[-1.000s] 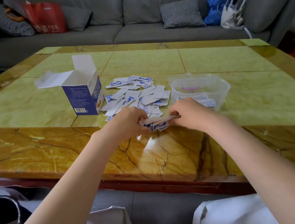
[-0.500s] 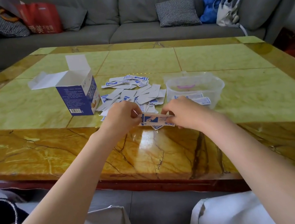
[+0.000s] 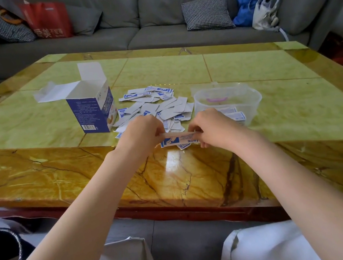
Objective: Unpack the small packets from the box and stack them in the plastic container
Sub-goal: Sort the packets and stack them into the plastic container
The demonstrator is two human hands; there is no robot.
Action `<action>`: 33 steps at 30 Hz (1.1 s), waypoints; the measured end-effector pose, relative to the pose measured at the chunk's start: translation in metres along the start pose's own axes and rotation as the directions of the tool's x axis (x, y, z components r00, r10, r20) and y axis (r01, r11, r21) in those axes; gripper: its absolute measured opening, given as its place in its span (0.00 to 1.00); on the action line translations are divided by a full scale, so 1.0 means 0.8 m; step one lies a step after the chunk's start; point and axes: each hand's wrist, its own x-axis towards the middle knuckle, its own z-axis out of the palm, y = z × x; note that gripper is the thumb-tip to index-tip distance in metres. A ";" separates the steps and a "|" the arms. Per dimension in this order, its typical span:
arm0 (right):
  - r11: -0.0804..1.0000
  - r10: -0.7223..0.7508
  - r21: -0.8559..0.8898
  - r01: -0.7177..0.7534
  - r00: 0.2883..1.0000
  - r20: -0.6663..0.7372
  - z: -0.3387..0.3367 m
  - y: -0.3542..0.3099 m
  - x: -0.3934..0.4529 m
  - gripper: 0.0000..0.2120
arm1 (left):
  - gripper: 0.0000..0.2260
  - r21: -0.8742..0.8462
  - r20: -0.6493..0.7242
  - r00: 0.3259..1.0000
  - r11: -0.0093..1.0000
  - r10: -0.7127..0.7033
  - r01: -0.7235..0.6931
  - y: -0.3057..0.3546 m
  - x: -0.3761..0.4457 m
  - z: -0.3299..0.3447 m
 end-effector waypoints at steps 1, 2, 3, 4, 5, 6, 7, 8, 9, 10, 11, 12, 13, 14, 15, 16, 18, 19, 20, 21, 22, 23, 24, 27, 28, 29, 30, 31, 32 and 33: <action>0.999 -0.018 -0.031 0.018 1.000 -0.010 -0.001 -0.001 0.000 0.10 | 0.08 0.023 0.004 1.000 1.000 0.006 -0.006 0.001 0.000 0.000; 0.998 -0.036 -0.057 0.035 0.999 -0.014 -0.001 -0.002 -0.001 0.10 | 0.09 0.044 0.017 1.000 0.999 0.010 -0.011 0.002 0.000 0.000; 0.997 -0.047 -0.065 0.046 0.999 -0.013 -0.001 -0.002 -0.001 0.11 | 0.09 0.063 0.031 0.999 0.998 0.012 -0.013 0.004 0.000 0.001; 0.997 -0.053 -0.064 0.052 0.999 -0.007 0.000 -0.002 -0.001 0.11 | 0.09 0.079 0.044 0.999 0.997 0.011 -0.014 0.005 0.000 0.001; 0.997 -0.053 -0.061 0.053 0.999 0.000 0.000 -0.001 0.000 0.11 | 0.10 0.091 0.055 0.998 0.996 0.008 -0.013 0.006 0.000 0.001; 0.997 -0.047 -0.055 0.047 0.999 0.006 0.000 0.000 0.000 0.11 | 0.10 0.096 0.063 0.998 0.995 0.004 -0.010 0.005 0.001 0.001; 0.999 -0.036 -0.040 0.036 0.999 0.009 0.001 0.000 0.001 0.10 | 0.09 0.096 0.068 0.998 0.995 -0.002 -0.004 0.005 0.002 0.001; 1.000 -0.025 -0.018 0.025 1.000 0.008 0.002 0.001 0.002 0.10 | 0.09 0.092 0.071 0.997 0.996 -0.010 0.004 0.004 0.003 0.000; 1.000 -0.016 0.005 0.016 1.000 0.004 0.002 0.002 0.002 0.09 | 0.09 0.088 0.074 0.997 0.996 -0.021 0.014 0.003 0.004 -0.001; 1.000 -0.010 0.021 0.010 1.000 0.004 0.002 0.003 0.003 0.09 | 0.10 0.085 0.082 0.996 0.996 -0.029 0.022 0.003 0.005 -0.001; 1.000 -0.007 0.029 0.007 1.000 0.009 0.003 0.003 0.003 0.09 | 0.10 0.086 0.093 0.995 0.996 -0.029 0.021 0.002 0.006 -0.001; 0.999 -0.007 0.033 0.006 1.000 0.017 0.004 0.003 0.003 0.08 | 0.11 0.088 0.105 0.994 0.996 -0.023 0.014 0.002 0.006 0.000; 0.999 -0.005 0.040 0.004 1.000 0.026 0.005 0.003 0.002 0.08 | 0.11 0.085 0.117 0.993 0.996 -0.016 0.006 0.002 0.006 0.000; 0.999 -0.005 0.045 0.004 0.999 0.032 0.004 0.002 0.002 0.08 | 0.11 0.072 0.124 0.992 0.997 -0.011 0.002 0.001 0.006 -0.001; 0.999 -0.006 0.052 0.004 0.999 0.036 0.003 0.002 0.001 0.08 | 0.10 0.049 0.124 0.992 0.999 -0.008 0.002 -0.001 0.006 -0.002; 0.998 -0.006 0.069 0.004 0.999 0.035 0.000 0.002 0.000 0.07 | 0.10 0.009 0.115 0.993 1.000 -0.009 0.008 -0.003 0.006 -0.006; 0.985 -0.002 0.174 0.005 1.000 -0.022 -0.012 0.004 0.000 0.07 | 0.07 -0.139 0.055 0.998 0.990 -0.032 0.039 -0.007 0.008 -0.016; 0.966 0.012 0.260 0.010 0.996 -0.085 -0.021 0.008 -0.001 0.07 | 0.05 -0.245 0.015 0.999 0.968 -0.050 0.052 -0.007 0.012 -0.024; 0.935 0.035 0.355 0.022 0.987 -0.154 -0.030 0.013 -0.002 0.05 | 0.04 -0.358 -0.017 0.997 0.931 -0.075 0.063 -0.007 0.016 -0.029; 0.894 0.074 0.447 0.036 0.971 -0.227 -0.042 0.019 -0.004 0.05 | 0.04 -0.468 -0.039 0.994 0.881 -0.098 0.068 -0.001 0.022 -0.036; 0.846 0.133 0.532 0.040 0.950 -0.283 -0.051 0.027 -0.005 0.05 | 0.04 -0.565 -0.049 0.992 0.822 -0.118 0.070 0.005 0.029 -0.040; 0.804 0.199 0.594 0.033 0.926 -0.320 -0.062 0.036 -0.005 0.06 | 0.05 -0.656 -0.040 0.989 0.750 -0.142 0.081 0.017 0.038 -0.043; 0.773 0.259 0.634 0.019 0.903 -0.344 -0.070 0.044 -0.004 0.07 | 0.08 -0.733 -0.011 0.986 0.672 -0.166 0.105 0.028 0.046 -0.045; 0.756 0.409 0.652 -0.063 0.823 -0.395 -0.091 0.069 0.007 0.06 | 0.10 -0.807 0.069 0.980 0.567 -0.188 0.166 0.066 0.076 -0.043; 0.765 0.451 0.635 -0.111 0.796 -0.404 -0.095 0.077 0.013 0.06 | 0.09 -0.780 0.073 0.979 0.601 -0.193 0.176 0.076 0.085 -0.041; 0.779 0.484 0.605 -0.167 0.773 -0.410 -0.098 0.082 0.018 0.06 | 0.08 -0.740 0.069 0.977 0.646 -0.203 0.187 0.084 0.094 -0.040; 0.794 0.507 0.565 -0.224 0.757 -0.412 -0.099 0.086 0.022 0.06 | 0.05 -0.692 0.063 0.975 0.694 -0.214 0.197 0.091 0.103 -0.037; 0.813 0.513 0.515 -0.272 0.753 -0.412 -0.098 0.089 0.026 0.07 | 0.03 -0.635 0.055 0.973 0.744 -0.226 0.209 0.097 0.109 -0.035; 0.835 0.504 0.457 -0.307 0.762 -0.408 -0.096 0.092 0.031 0.08 | 0.06 -0.576 0.053 0.970 0.786 -0.237 0.223 0.102 0.116 -0.032; 0.853 0.489 0.402 -0.332 0.778 -0.394 -0.094 0.094 0.034 0.10 | 0.08 -0.506 0.047 0.971 0.833 -0.235 0.226 0.107 0.120 -0.028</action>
